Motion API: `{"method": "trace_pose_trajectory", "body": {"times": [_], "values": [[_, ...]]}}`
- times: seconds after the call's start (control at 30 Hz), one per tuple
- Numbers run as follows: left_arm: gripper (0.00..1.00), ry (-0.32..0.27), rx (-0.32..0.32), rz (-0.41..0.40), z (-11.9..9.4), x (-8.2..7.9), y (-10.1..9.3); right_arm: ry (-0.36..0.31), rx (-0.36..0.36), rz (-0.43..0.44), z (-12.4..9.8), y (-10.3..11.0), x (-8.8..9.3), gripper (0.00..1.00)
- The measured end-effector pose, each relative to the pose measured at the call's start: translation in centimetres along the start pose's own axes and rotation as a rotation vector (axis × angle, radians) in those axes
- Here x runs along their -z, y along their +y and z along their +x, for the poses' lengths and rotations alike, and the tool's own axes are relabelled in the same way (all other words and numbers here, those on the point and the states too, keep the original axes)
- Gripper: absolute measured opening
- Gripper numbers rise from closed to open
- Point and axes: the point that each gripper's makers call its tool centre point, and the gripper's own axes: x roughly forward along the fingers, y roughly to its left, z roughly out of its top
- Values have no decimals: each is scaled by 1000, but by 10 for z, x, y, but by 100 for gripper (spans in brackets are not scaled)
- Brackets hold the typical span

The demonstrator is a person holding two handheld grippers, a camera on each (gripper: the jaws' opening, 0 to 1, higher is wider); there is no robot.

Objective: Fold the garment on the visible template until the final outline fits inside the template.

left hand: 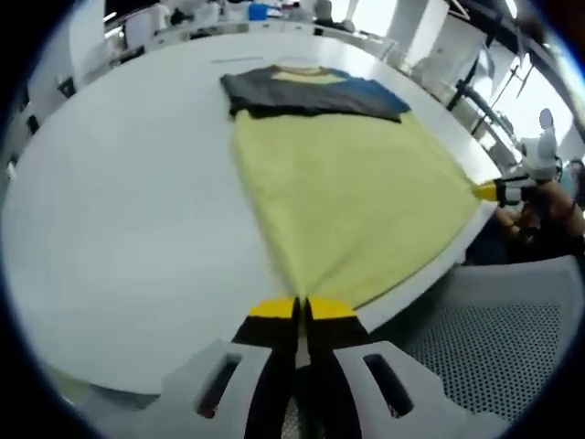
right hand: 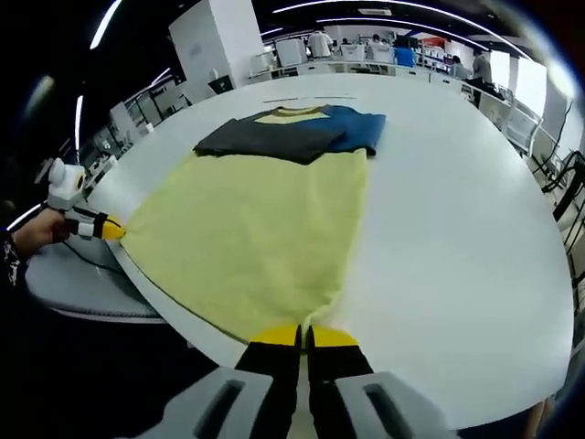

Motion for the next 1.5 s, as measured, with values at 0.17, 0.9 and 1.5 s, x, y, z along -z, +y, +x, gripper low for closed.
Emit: {"method": "trace_pose_trajectory", "body": {"times": [0.17, 0.9, 1.5], "values": [[0, 14, 1, 0, -2, 6, 0, 9, -5, -8, 0, 2, 3, 0], [0, 59, 7, -11, -16, 14, -1, 50, -15, -42, -6, 15, 8, 0], [0, -8, 49, -46, -47, -25, -7, -72, -32, -41, -40, 22, -47, 0]]}}
